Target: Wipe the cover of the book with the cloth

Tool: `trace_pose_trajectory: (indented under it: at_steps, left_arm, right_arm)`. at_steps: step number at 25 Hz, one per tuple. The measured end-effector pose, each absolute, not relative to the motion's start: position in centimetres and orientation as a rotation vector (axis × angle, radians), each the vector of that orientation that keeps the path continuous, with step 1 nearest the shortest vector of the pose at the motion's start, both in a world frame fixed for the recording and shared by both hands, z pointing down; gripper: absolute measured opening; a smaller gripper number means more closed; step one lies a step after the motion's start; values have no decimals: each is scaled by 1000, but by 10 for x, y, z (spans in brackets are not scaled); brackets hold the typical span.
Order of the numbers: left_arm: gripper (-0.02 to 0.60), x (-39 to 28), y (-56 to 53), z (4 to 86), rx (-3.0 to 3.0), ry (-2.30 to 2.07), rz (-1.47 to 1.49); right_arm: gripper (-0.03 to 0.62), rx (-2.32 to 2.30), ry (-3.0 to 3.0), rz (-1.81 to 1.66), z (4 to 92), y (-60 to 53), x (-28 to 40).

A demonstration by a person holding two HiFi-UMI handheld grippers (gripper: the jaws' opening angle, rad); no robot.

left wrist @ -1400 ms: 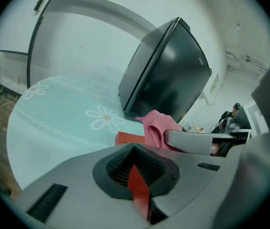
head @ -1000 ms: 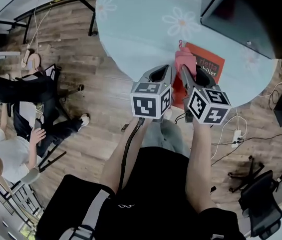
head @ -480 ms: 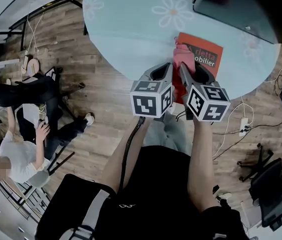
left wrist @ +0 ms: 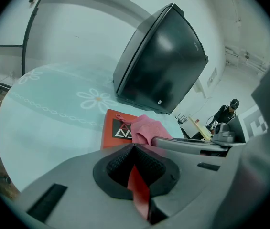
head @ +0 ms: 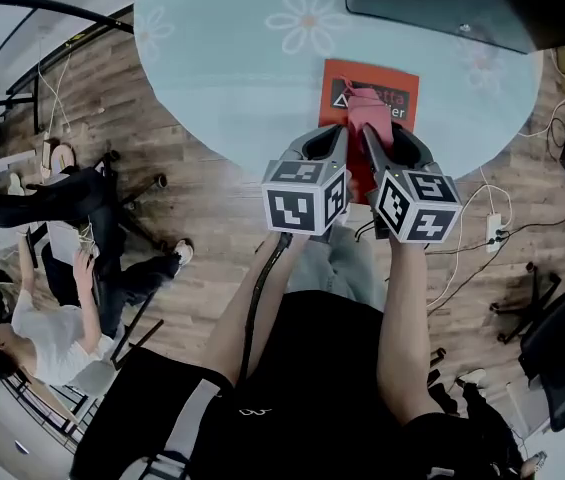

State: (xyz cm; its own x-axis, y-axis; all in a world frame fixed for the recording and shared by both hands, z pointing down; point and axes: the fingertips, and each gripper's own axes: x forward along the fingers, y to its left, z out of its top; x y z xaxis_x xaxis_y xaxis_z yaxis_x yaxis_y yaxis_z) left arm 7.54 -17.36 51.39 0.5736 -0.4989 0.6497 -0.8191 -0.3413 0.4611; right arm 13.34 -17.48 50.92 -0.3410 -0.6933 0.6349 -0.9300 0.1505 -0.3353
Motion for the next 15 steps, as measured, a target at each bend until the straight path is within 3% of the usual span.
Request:
trace_pose_trajectory:
  at_steps: [15]
  left_arm:
    - [14, 117, -152, 514, 2063, -923, 524]
  right_arm:
    - [156, 1712, -1987, 982, 508, -145, 183]
